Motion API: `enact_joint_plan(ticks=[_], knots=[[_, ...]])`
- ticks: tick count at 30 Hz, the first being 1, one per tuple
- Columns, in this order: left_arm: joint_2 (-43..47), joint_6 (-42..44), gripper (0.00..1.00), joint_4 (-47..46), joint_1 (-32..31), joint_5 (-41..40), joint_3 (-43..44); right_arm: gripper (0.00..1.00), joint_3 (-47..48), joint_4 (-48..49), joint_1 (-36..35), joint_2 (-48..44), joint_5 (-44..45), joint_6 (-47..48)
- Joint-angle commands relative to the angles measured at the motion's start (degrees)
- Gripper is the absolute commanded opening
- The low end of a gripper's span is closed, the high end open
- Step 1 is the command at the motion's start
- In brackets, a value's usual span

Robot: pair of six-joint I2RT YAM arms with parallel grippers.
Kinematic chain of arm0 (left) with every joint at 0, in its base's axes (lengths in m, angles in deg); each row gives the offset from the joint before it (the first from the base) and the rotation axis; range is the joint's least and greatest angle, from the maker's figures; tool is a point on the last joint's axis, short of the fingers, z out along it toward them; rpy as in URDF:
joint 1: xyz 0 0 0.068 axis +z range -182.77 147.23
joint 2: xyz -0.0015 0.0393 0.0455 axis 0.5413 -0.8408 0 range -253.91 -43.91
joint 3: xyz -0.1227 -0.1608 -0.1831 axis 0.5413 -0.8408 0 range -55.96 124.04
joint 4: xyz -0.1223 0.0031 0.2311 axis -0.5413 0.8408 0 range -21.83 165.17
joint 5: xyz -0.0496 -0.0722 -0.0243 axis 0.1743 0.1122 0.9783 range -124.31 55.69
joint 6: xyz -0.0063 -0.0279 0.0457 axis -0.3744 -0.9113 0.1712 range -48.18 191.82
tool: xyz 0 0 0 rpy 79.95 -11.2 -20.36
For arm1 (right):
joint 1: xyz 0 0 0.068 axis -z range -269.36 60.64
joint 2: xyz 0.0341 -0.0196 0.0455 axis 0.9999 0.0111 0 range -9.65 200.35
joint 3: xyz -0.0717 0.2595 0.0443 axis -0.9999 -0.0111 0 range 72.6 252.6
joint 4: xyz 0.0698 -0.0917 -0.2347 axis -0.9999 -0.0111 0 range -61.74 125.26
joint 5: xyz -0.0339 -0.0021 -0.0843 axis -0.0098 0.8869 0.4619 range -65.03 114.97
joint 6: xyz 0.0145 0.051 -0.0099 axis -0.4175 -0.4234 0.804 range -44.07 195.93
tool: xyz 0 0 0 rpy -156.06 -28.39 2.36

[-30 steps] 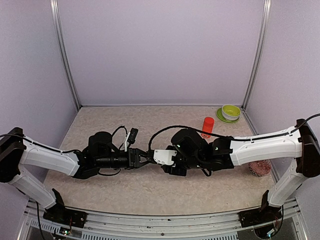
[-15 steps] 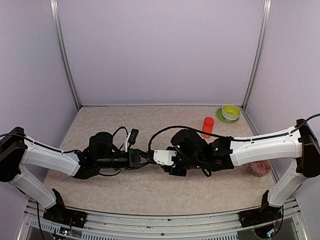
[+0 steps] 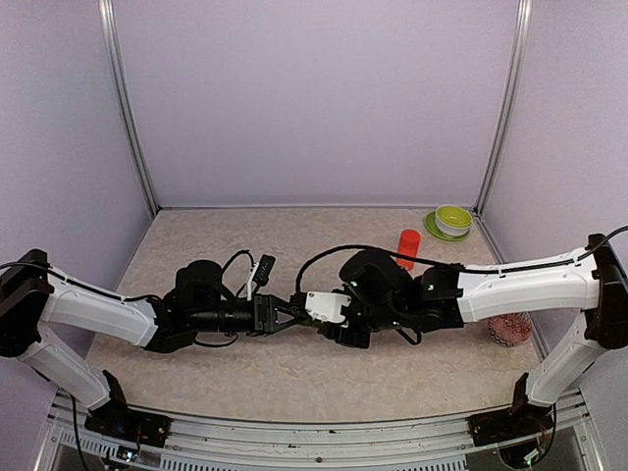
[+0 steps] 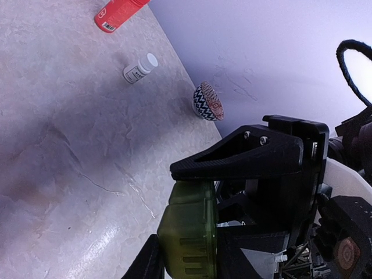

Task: Sort the pills into containers
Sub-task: Open the lid of the pill container from the compartment of the pill container.

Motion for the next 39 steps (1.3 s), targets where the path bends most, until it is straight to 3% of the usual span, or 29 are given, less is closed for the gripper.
enact_joint_plan(ticks=[1,11,13,22,35,39], knots=[[-0.34,1.66,0.29,-0.36,0.05,-1.53,0.05,0.3,2.58,-0.89,-0.09,-2.03,-6.89,-2.72],[0.0,1.68,0.29,-0.26,-0.06,-2.02,-0.57,0.34,2.8,-1.03,0.64,-2.51,-8.5,-3.34],[-0.08,1.66,0.28,-0.34,-0.13,-2.02,-0.5,0.42,3.04,-1.36,0.62,-2.28,-9.0,-3.32],[-0.31,1.9,0.25,-0.25,-0.13,-2.32,-0.56,0.49,3.74,-1.99,0.62,-1.19,-9.9,-3.75],[0.31,1.84,0.26,-0.01,-0.13,-2.8,-0.91,0.49,3.77,-1.96,1.07,-0.65,-6.89,-3.52],[0.36,1.94,0.26,0.25,-0.04,-3.03,-0.89,0.54,2.15,-1.59,0.9,-2.51,-6.49,-2.02]])
